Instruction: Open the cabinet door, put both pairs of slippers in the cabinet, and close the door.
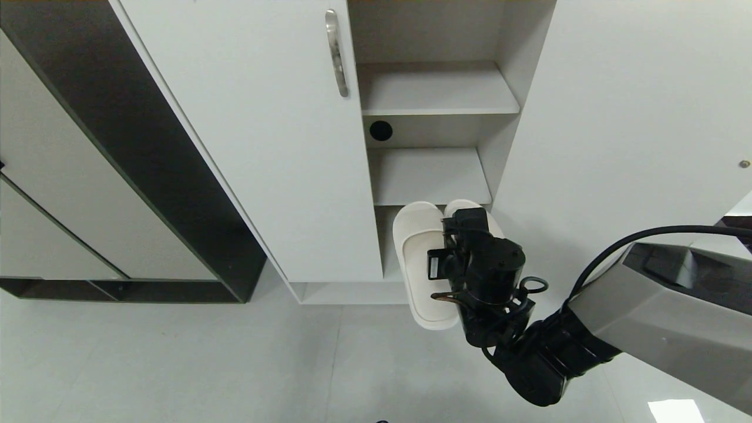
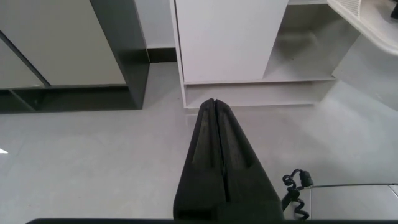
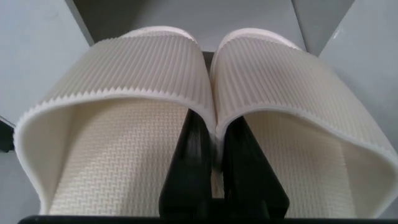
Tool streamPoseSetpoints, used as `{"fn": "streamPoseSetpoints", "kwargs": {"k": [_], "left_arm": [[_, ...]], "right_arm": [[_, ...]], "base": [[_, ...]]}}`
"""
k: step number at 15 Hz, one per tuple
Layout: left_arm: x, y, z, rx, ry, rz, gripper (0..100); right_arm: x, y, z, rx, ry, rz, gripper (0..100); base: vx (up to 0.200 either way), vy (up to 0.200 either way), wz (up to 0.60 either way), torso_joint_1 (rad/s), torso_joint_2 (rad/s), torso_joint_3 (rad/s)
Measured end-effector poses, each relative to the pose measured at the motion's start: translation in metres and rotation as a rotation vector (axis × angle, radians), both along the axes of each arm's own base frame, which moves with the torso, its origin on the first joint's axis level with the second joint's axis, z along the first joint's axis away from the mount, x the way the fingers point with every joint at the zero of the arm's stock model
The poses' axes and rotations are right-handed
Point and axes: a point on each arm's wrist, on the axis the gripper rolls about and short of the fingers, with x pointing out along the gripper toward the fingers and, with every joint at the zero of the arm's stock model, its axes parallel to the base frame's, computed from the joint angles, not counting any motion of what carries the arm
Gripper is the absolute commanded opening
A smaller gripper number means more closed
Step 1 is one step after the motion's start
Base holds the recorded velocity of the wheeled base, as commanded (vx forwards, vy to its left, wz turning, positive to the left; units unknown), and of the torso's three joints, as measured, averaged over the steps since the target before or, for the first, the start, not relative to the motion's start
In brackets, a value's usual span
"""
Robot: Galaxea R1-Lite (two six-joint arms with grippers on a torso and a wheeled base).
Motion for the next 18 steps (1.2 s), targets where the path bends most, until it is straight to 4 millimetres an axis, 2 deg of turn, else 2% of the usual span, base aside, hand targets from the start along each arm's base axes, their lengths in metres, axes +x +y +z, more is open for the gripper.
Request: {"fn": "streamPoseSetpoints", "kwargs": {"k": [12,18], "left_arm": [[0.0,0.0,0.0,-0.006,0.0,0.001,0],[0.0,0.0,0.0,-0.012,0.0,0.0,0]], "right_arm": [[-0.004,0.004,-0.006,-0.011,0.013,0.014,0],[-0.003,0.008,-0.023,-0.011,0.016,0.021,0]], "base": [[0.2,0.0,0.0,0.002,0.0,0.003],[0.0,0.0,0.0,0.0,0.0,0.0]]}}
